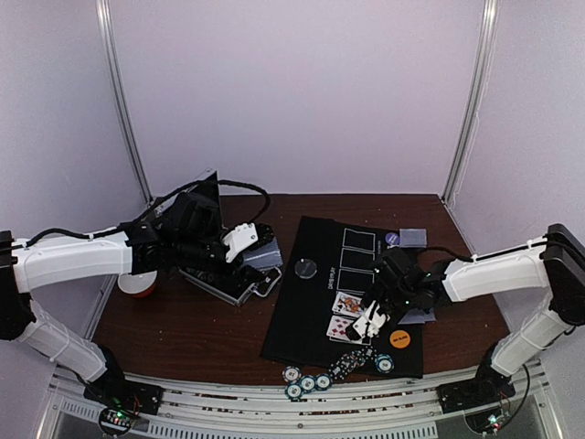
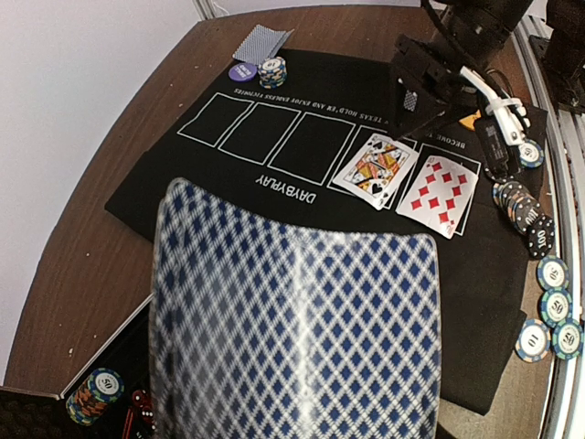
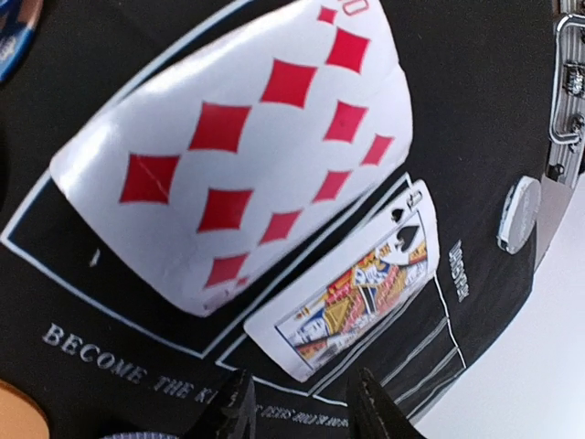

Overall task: Distribute texas hold em gaming equipment
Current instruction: Flop the poker card in the community card area, then pick up the poker card from the face-down deck piles.

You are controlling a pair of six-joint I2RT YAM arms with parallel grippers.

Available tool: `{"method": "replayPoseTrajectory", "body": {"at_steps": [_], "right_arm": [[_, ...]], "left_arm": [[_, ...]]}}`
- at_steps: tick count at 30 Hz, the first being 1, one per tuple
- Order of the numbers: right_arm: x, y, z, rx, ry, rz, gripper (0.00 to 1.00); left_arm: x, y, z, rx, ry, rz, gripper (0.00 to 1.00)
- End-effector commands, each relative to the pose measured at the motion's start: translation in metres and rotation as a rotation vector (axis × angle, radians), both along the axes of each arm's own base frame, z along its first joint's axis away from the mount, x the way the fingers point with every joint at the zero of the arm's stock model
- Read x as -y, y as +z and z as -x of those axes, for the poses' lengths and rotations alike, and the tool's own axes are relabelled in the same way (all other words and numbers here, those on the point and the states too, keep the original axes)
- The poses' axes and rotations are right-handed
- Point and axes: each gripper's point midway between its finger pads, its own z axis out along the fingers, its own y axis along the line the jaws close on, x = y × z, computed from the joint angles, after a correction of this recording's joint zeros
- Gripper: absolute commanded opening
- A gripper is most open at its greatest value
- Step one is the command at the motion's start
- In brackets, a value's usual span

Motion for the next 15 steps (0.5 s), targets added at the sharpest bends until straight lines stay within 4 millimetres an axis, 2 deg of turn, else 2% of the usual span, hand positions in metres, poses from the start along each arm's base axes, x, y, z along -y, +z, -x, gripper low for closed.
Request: {"method": "replayPoseTrajectory", "body": {"at_steps": [1, 3, 5, 6, 8, 9, 10, 11, 12, 15], "right_arm": [[0.015, 0.029, -0.012, 0.095, -0.083, -0.020, 0.38], [0.012, 0.049, -0.020, 0.132, -0.133, -0.105, 0.40], [-0.001, 0.082, -0.029, 0.171, -0.203, -0.282, 0.46], [-0.012, 0.105, -0.032, 0.143, -0.294, -0.464, 0.49], [-0.030, 0.174, -0.048, 0.085, -0.506, -0.912, 0.59], [-0.029, 0.208, -0.058, 0.002, -0.641, -1.145, 0.71], [-0.030, 0.232, -0.067, -0.140, -0.739, -1.312, 0.80], [-0.038, 0.246, -0.071, -0.335, -0.799, -1.404, 0.86], [-0.048, 0.253, -0.075, -0.509, -0.852, -1.442, 0.97], [-0.096, 0.262, -0.062, -0.972, -0.842, -1.421, 1.00]], "left_arm": [[0.004, 0.015, 0.000, 0.046, -0.014, 0.038, 0.52], [0.004, 0.015, 0.000, 0.047, -0.013, 0.039, 0.52], [0.004, 0.016, 0.000, 0.048, -0.014, 0.040, 0.52], [0.004, 0.017, 0.000, 0.048, -0.016, 0.042, 0.52], [0.004, 0.016, 0.000, 0.048, -0.015, 0.041, 0.52], [0.004, 0.016, 0.000, 0.048, -0.014, 0.040, 0.52], [0.004, 0.016, 0.000, 0.048, -0.014, 0.040, 0.52], [0.004, 0.016, 0.000, 0.048, -0.016, 0.041, 0.52], [0.005, 0.016, 0.000, 0.046, -0.019, 0.041, 0.52], [0.005, 0.015, 0.000, 0.042, -0.019, 0.039, 0.52]]}}
